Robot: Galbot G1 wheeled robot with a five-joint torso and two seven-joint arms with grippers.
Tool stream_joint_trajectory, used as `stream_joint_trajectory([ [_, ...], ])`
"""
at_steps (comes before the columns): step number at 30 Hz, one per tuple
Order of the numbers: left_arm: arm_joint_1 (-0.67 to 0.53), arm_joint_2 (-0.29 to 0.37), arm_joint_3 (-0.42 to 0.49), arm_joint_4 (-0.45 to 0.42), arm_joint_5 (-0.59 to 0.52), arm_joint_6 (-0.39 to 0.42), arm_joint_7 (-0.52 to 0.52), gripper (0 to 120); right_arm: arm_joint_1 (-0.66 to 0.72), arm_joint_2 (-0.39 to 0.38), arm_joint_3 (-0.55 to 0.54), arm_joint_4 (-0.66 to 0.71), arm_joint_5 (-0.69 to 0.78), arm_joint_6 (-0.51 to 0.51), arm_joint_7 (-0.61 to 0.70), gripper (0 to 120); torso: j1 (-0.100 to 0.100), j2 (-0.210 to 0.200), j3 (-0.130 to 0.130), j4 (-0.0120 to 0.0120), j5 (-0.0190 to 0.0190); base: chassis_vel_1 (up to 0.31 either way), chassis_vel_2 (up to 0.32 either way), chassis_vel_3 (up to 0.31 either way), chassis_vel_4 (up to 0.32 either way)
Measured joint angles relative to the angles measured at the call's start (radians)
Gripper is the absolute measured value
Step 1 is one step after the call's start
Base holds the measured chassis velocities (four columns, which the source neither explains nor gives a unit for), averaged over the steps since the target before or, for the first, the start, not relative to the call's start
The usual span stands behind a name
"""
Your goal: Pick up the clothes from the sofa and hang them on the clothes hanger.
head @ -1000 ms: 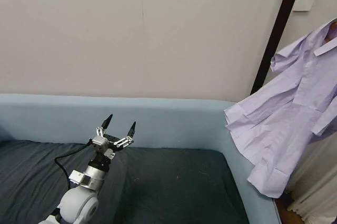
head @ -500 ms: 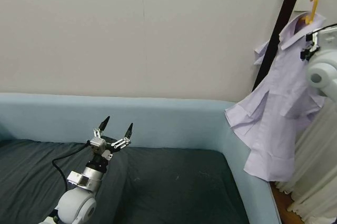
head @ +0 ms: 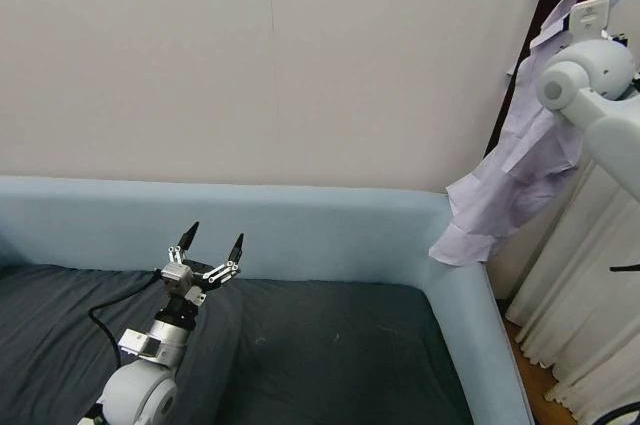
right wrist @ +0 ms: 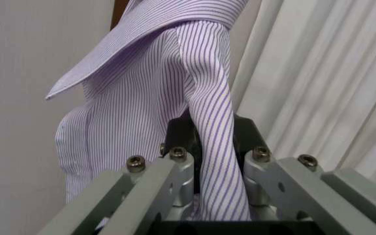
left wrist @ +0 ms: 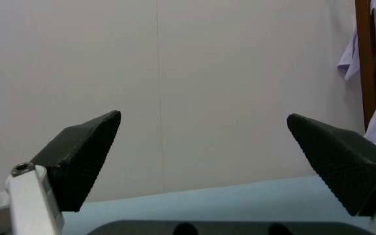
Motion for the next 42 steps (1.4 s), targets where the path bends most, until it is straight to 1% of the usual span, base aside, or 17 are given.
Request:
stream_joint_trajectory([
  [1,0.003,0.0,-0.005,-0.001,0.0,-0.003,0.0,100,0.012,0.016,-0.005,-0.017,0.006,0.0,0.006,8,0.0,0.0,0.0,-0.0001,0.0,0.0,0.0,0.0,0.0],
  [2,0.003,0.0,-0.005,-0.001,0.0,-0.003,0.0,100,0.012,0.016,-0.005,-0.017,0.006,0.0,0.006,8,0.0,0.0,0.0,-0.0001,0.0,0.0,0.0,0.0,0.0],
  [3,0.005,0.001,-0.009,-0.001,0.0,-0.004,0.0,100,0.023,0.035,-0.009,-0.038,0.015,0.0,0.016,8,0.0,0.0,0.0,0.0,0.0,0.0,0.0,0.0,0.0],
  [4,0.009,0.003,-0.015,-0.004,-0.004,-0.006,-0.004,100,0.043,0.071,-0.011,-0.084,0.033,0.001,0.038,8,0.0,0.0,0.0,0.0005,-0.0002,0.0,0.0,0.0,0.0],
  [6,0.013,0.006,-0.02,-0.012,-0.013,-0.006,-0.007,100,0.055,0.109,-0.011,-0.137,0.04,0.003,0.052,8,0.0,0.0,0.0,0.0006,-0.0004,0.0,0.0,0.0,0.0],
  [7,0.013,0.006,-0.02,-0.012,-0.013,-0.006,-0.007,100,0.055,0.109,-0.011,-0.137,0.04,0.003,0.052,8,0.0,0.0,0.0,0.0006,-0.0004,0.0,0.0,0.0,0.0],
  [11,0.015,0.007,-0.024,-0.012,-0.017,-0.007,-0.01,100,0.055,0.16,0.009,-0.211,0.033,0.011,0.069,8,0.0,0.0,0.0,0.0,0.0001,0.0,0.0,0.0,0.0],
  [13,0.016,0.007,-0.024,-0.012,-0.017,-0.008,-0.01,100,0.055,0.163,0.012,-0.215,0.032,0.012,0.071,8,0.0,0.0,0.0,-0.0001,0.0001,0.0,0.0,0.0,0.0],
  [17,0.021,0.007,-0.028,-0.012,-0.017,-0.011,-0.01,100,0.054,0.194,0.036,-0.266,0.022,0.029,0.079,8,0.0,0.0,0.0,0.0002,0.0,0.0,0.0,0.0,0.0],
  [25,0.019,0.01,-0.031,-0.013,-0.02,-0.012,-0.012,100,0.056,0.219,0.055,-0.308,0.023,0.051,0.094,8,0.0,0.0,0.0,0.0,0.0001,0.0,0.0,0.0,0.0],
  [34,0.01,0.004,-0.025,-0.012,-0.02,-0.012,-0.013,100,0.053,0.266,0.087,-0.4,0.007,0.075,0.102,8,0.0,0.0,0.0,0.0001,0.0001,0.0,0.0,0.0,0.0],
  [42,0.013,0.007,-0.03,-0.012,-0.02,-0.012,-0.013,100,0.025,0.267,0.105,-0.404,-0.017,0.077,0.093,8,0.0,0.0,0.0,0.0002,0.0001,0.0,0.0,0.0,0.0],
])
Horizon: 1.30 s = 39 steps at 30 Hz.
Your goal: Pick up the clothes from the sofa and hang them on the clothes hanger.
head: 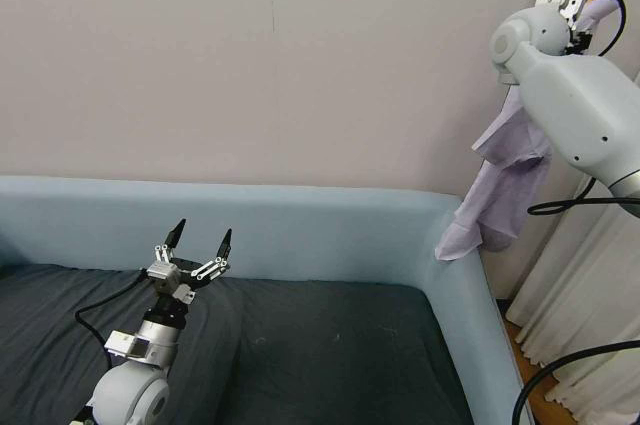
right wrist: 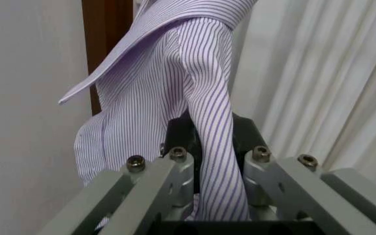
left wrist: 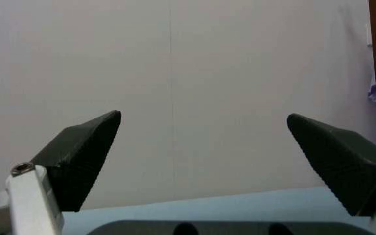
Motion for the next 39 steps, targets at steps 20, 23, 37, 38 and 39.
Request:
stream_joint_trajectory([
  [20,0.101,-0.036,-0.058,-0.039,0.02,-0.018,-0.001,100,-0.293,-0.242,0.129,0.655,-0.155,0.165,-0.032,74,0.0,0.0,0.0,0.0,-0.0001,0.0,0.0,0.0,0.0],
  [23,0.116,-0.046,-0.068,-0.055,0.019,-0.019,-0.01,100,-0.383,-0.294,0.187,0.75,-0.179,0.264,-0.123,79,0.0,0.0,0.0,-0.0002,-0.0003,0.0,0.0,0.0,0.0],
  [37,0.382,-0.365,-0.102,-0.293,0.092,0.082,-0.072,100,-1.356,-0.181,0.527,1.107,-0.748,0.732,-0.607,100,0.0,0.0,0.0,0.0005,0.0003,0.0,0.0,0.0,0.0],
  [38,0.382,-0.365,-0.102,-0.293,0.092,0.082,-0.072,100,-1.356,-0.181,0.527,1.107,-0.748,0.732,-0.607,100,0.0,0.0,0.0,0.0005,0.0003,0.0,0.0,0.0,0.0],
  [39,0.41,-0.389,-0.105,-0.294,0.127,0.085,-0.072,100,-1.428,-0.139,0.532,1.098,-0.81,0.75,-0.628,100,0.0,0.0,0.0,0.0002,0.0003,0.0,0.0,0.0,0.0],
])
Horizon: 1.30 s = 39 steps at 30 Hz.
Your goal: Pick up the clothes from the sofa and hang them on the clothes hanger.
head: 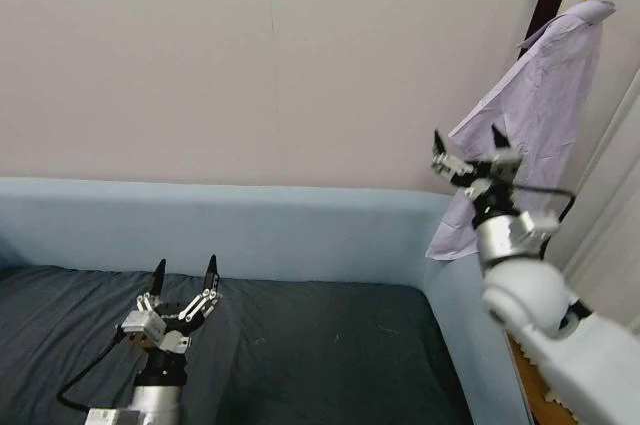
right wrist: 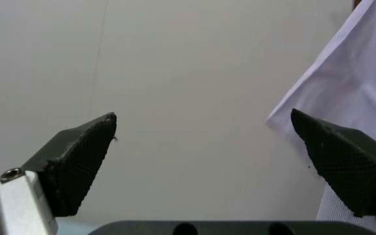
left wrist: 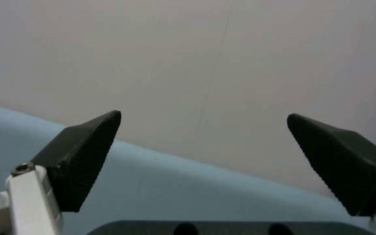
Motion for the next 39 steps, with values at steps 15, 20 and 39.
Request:
stream_joint_trajectory([
  [15,0.097,-0.091,-0.031,0.078,0.156,-0.148,0.043,100,-0.598,0.271,0.225,0.074,-0.322,0.042,-0.059,100,0.0,0.0,0.0,-0.0004,-0.0004,0.0,0.0,0.0,0.0],
  [20,0.103,-0.113,-0.018,0.071,0.165,-0.144,0.043,100,-0.64,0.282,0.239,0.085,-0.346,0.078,-0.061,100,0.0,0.0,0.0,-0.0002,-0.0004,0.0,0.0,0.0,0.0],
  [39,0.122,-0.113,-0.012,0.044,0.16,-0.134,0.052,100,-0.641,0.279,0.236,0.113,-0.318,0.069,-0.053,100,0.0,0.0,0.0,-0.0002,-0.0003,0.0,0.0,0.0,0.0],
])
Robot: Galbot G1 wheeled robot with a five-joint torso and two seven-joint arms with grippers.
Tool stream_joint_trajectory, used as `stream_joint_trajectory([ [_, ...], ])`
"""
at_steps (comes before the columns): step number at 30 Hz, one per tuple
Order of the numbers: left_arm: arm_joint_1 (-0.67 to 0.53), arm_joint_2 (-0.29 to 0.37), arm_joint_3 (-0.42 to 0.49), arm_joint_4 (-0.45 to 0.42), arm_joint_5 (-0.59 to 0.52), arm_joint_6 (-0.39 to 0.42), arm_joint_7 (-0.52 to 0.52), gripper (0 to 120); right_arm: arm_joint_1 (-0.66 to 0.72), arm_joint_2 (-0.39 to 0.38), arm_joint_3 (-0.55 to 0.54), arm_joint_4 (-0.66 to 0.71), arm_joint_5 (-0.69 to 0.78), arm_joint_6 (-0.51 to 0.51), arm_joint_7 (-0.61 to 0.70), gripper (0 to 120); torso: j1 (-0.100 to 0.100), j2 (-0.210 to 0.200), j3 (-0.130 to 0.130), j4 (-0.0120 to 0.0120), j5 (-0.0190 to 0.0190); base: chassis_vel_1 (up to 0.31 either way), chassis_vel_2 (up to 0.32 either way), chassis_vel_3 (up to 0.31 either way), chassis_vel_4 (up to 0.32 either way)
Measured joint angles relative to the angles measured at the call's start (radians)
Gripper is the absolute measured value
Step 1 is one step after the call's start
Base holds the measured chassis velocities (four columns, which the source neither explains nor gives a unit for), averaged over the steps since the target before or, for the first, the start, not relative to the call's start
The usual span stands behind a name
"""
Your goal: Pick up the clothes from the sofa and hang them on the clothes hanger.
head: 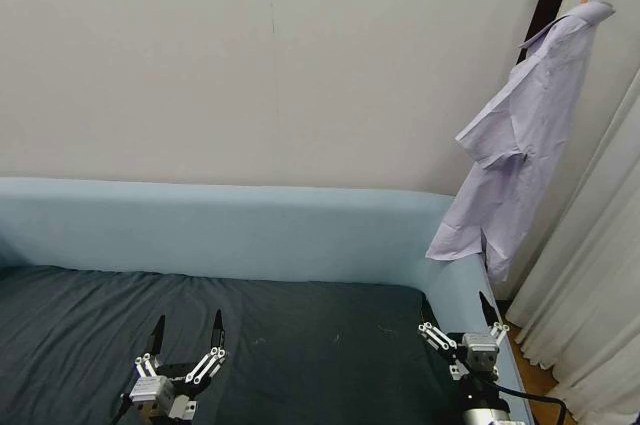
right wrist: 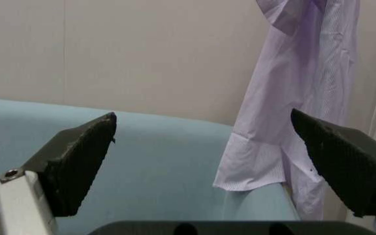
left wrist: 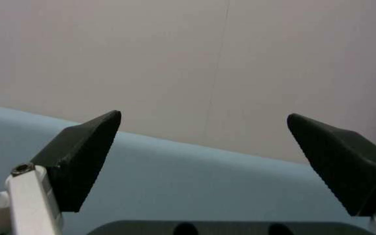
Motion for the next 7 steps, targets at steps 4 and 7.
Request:
stream_joint_trajectory([
  [4,0.0,0.0,0.0,0.0,0.0,0.0,0.0,100,0.001,0.0,-0.001,0.0,0.001,-0.001,0.0,100,0.0,0.0,0.0,0.0,0.0,0.0,0.0,0.0,0.0],
  [7,0.0,0.0,0.0,0.0,0.0,0.001,0.0,100,0.002,-0.001,-0.001,-0.001,0.001,-0.001,0.001,100,0.0,0.0,0.0,0.0,0.0,0.0,0.0,0.0,0.0],
])
